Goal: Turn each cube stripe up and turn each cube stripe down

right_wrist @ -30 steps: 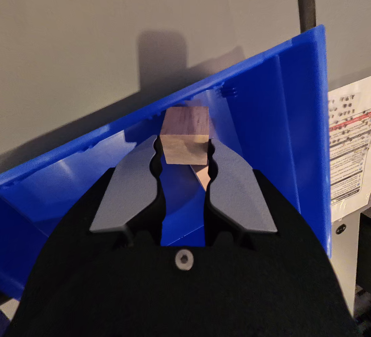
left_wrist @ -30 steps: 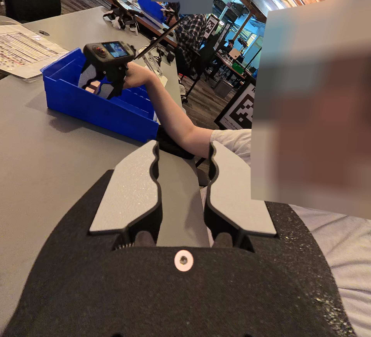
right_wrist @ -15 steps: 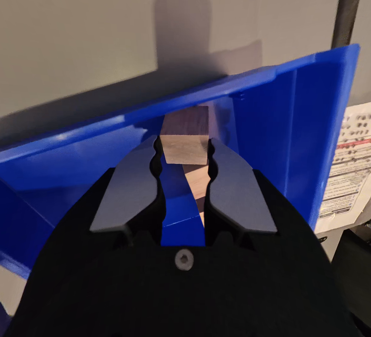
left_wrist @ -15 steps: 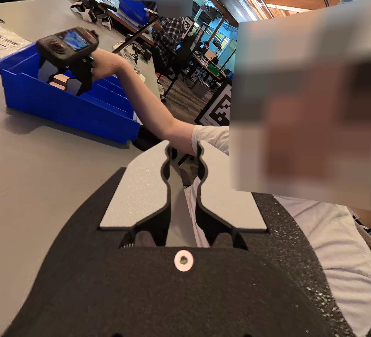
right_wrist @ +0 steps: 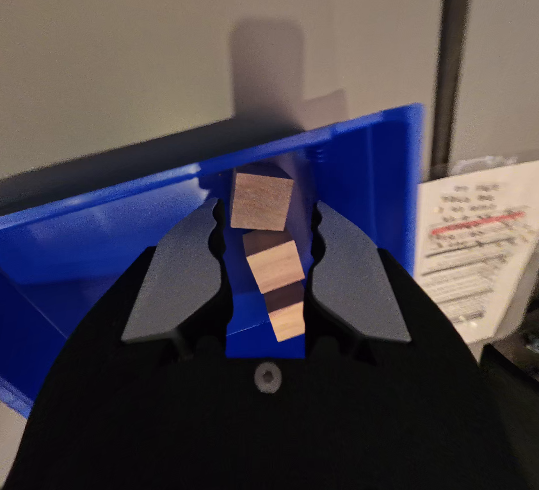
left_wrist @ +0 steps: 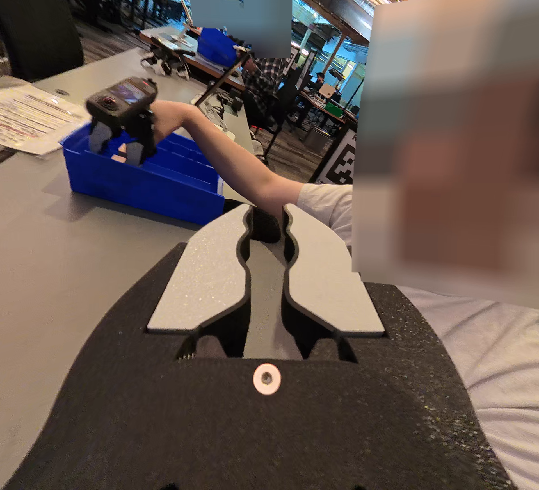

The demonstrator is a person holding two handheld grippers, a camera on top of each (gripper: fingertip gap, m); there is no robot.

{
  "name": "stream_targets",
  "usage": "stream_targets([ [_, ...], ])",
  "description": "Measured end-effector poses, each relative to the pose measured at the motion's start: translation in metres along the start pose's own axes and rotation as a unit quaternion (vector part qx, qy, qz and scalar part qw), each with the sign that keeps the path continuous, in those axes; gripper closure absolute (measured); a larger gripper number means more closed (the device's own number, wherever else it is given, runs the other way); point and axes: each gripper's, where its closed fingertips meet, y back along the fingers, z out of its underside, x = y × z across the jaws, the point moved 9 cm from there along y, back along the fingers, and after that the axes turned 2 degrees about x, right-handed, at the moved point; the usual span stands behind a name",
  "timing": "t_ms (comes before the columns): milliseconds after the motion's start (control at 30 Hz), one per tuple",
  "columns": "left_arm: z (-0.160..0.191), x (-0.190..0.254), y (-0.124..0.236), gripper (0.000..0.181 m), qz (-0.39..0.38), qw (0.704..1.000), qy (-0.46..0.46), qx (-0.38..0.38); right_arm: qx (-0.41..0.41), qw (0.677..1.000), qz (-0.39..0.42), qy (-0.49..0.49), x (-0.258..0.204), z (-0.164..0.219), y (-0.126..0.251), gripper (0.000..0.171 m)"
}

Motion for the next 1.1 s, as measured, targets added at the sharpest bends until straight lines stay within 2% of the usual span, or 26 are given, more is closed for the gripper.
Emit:
stream_targets([
  [33, -0.003, 0.004, 0.005, 0.163, -0.011, 1.000, -0.015, 0.010, 0.017, 1.000, 0.026, -0.004, -0.001, 0.000, 0.011, 0.114],
  [167, -0.018, 0.027, 0.040, 0.158, -0.110, 0.985, -0.123, 0.059, 0.099, 0.982, 0.159, -0.017, -0.019, -0.004, 0.074, 0.108],
  [233, -0.020, 0.036, 0.063, 0.151, -0.184, 0.964, -0.171, 0.091, 0.151, 0.967, 0.204, -0.012, -0.039, -0.013, 0.107, 0.109],
  [333, -0.012, 0.039, 0.099, 0.146, -0.324, 0.916, -0.196, 0.135, 0.231, 0.945, 0.230, -0.008, -0.071, -0.032, 0.147, 0.109],
  [467, 0.009, 0.012, 0.140, 0.145, -0.490, 0.865, -0.107, 0.023, 0.294, 0.920, 0.258, 0.002, -0.104, -0.049, 0.169, 0.110],
  [567, 0.026, -0.026, 0.169, 0.144, -0.616, 0.783, -0.061, -0.058, 0.316, 0.915, 0.249, 0.035, -0.116, -0.057, 0.160, 0.112],
  [600, 0.031, -0.041, 0.174, 0.145, -0.627, 0.775, -0.043, -0.063, 0.296, 0.921, 0.250, 0.040, -0.116, -0.059, 0.156, 0.111],
  [700, 0.046, -0.091, 0.175, 0.148, -0.589, 0.806, 0.049, -0.033, 0.237, 0.938, 0.251, 0.025, -0.108, -0.056, 0.142, 0.109],
  [767, 0.059, -0.119, 0.170, 0.148, -0.569, 0.814, 0.114, -0.029, 0.203, 0.946, 0.252, 0.013, -0.101, -0.050, 0.132, 0.109],
  [833, 0.071, -0.140, 0.164, 0.148, -0.575, 0.801, 0.153, -0.067, 0.178, 0.951, 0.252, 0.000, -0.095, -0.045, 0.127, 0.108],
  [933, 0.083, -0.158, 0.157, 0.143, -0.612, 0.767, 0.161, -0.109, 0.171, 0.955, 0.240, -0.010, -0.090, -0.038, 0.122, 0.107],
  [1100, 0.095, -0.171, 0.151, 0.139, -0.624, 0.746, 0.182, -0.147, 0.155, 0.961, 0.226, -0.030, -0.082, -0.026, 0.116, 0.109],
])
